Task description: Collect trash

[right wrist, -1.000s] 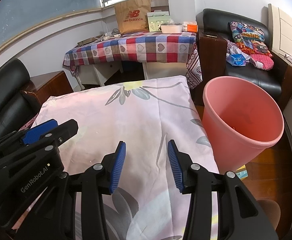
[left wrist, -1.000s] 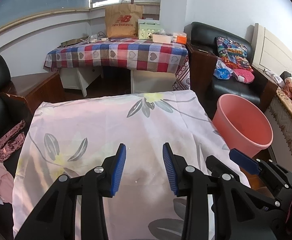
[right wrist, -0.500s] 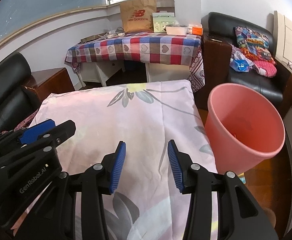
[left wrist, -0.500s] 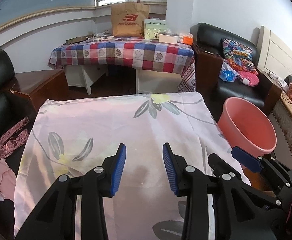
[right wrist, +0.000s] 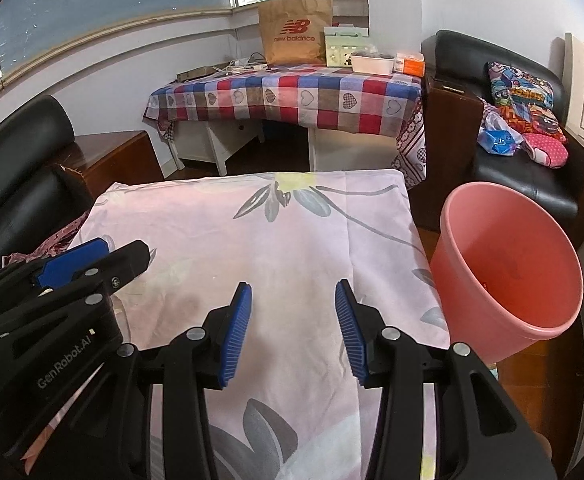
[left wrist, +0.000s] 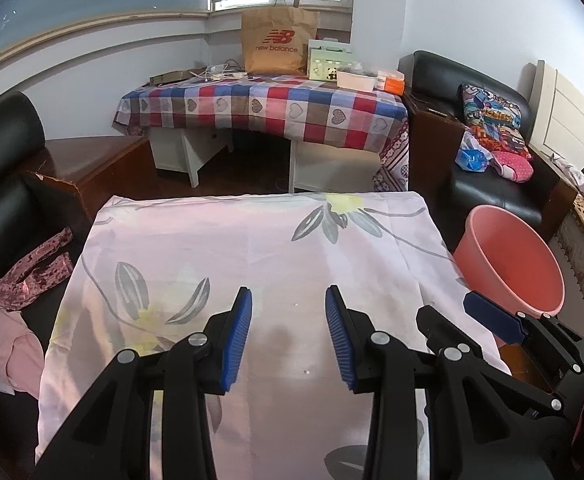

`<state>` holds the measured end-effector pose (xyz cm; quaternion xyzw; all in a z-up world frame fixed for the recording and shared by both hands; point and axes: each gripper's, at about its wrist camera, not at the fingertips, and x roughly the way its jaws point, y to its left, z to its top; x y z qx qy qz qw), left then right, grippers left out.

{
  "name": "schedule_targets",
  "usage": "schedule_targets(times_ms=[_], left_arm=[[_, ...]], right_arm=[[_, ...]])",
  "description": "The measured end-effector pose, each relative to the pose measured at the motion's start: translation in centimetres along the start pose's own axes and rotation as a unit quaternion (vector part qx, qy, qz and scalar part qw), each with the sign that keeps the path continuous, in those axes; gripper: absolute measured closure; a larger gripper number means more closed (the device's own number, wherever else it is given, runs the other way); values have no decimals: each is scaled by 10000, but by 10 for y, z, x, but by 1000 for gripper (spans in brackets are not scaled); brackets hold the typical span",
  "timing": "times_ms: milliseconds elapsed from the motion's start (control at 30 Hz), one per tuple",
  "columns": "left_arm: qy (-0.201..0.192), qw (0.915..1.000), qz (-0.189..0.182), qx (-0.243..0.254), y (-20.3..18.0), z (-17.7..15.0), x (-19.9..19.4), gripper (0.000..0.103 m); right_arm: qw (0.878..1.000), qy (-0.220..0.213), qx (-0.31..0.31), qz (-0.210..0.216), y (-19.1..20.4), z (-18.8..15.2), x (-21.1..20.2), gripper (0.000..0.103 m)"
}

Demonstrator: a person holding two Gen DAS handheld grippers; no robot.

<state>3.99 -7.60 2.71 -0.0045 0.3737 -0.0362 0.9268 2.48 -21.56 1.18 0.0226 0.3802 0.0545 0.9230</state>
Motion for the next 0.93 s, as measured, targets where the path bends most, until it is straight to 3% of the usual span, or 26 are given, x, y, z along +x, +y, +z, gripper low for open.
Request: schedule_targets(times_ms=[933], left_arm=[[65, 10000, 34, -10, -1, -5, 3, 65]], right_arm=[[10000, 50, -8, 47, 3, -4, 4, 59]])
